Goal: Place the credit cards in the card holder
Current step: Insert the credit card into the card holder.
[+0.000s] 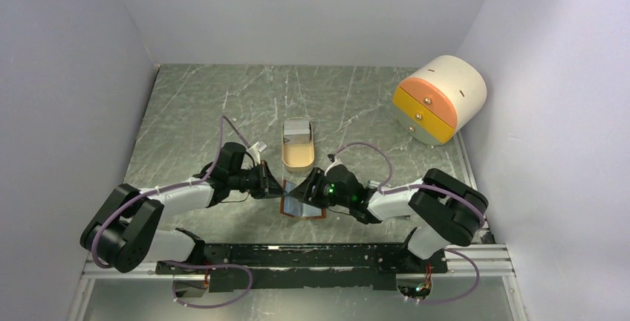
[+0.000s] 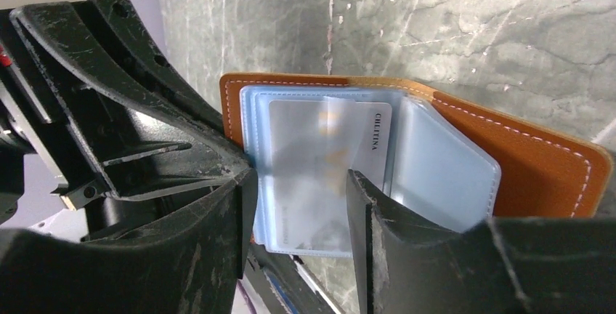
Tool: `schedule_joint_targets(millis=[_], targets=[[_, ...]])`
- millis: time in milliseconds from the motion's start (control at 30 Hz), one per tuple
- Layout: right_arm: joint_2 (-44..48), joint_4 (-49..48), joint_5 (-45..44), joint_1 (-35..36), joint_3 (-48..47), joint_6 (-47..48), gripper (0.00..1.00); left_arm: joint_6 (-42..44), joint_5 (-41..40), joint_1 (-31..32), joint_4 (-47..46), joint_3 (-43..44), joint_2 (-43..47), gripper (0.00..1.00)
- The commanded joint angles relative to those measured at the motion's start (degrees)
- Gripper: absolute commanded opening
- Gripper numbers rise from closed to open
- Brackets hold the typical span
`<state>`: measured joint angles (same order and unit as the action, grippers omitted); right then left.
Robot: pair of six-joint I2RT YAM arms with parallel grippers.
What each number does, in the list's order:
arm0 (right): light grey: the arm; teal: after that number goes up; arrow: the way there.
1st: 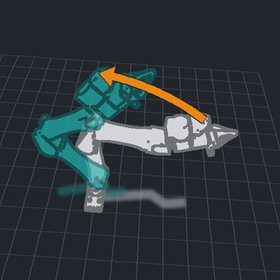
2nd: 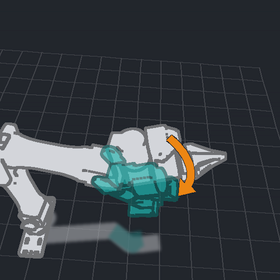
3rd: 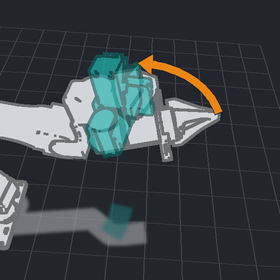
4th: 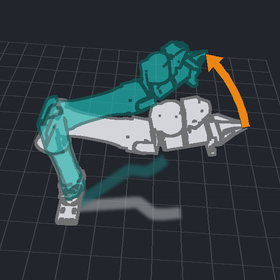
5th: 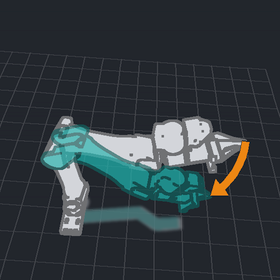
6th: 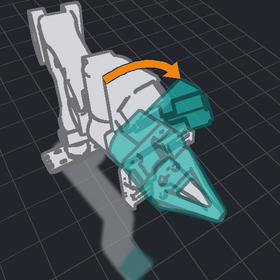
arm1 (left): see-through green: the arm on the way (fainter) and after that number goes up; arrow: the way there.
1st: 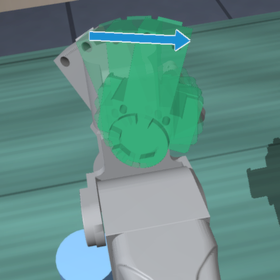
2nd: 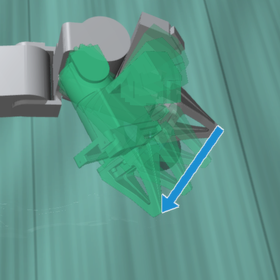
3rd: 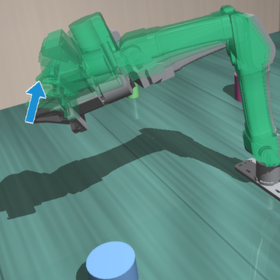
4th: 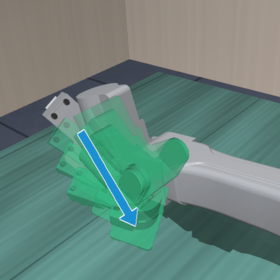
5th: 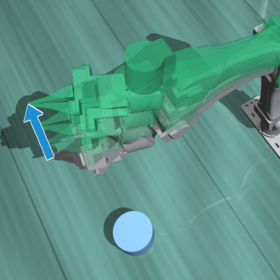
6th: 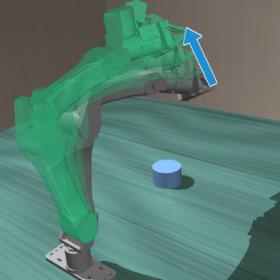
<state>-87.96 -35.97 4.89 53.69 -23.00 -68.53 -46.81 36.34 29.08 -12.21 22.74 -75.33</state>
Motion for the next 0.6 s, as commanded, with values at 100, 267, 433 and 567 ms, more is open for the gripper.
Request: schedule_joint_targets(millis=[100,267,433,567], targets=[[0.14,-3.63,0.99,-0.17,1.21,1.38,0.57,-0.79,0.48,0.57,-1.86,0.11,2.79,0.09],[4.07,3.77,-0.89,-0.09,0.38,3.61,0.6,-0.96,-1.3,0.8,1.92,1.41,6.55,0.09],[6.99,10.71,-2.95,-0.35,-0.85,6.15,0.58,1.06,-4.53,1.58,8.55,4.31,6.22,0.09],[9.18,10.76,-3.28,-0.41,-0.08,7.41,0.55,1.56,-8.87,3.19,14.79,7.72,4.58,0.09]])
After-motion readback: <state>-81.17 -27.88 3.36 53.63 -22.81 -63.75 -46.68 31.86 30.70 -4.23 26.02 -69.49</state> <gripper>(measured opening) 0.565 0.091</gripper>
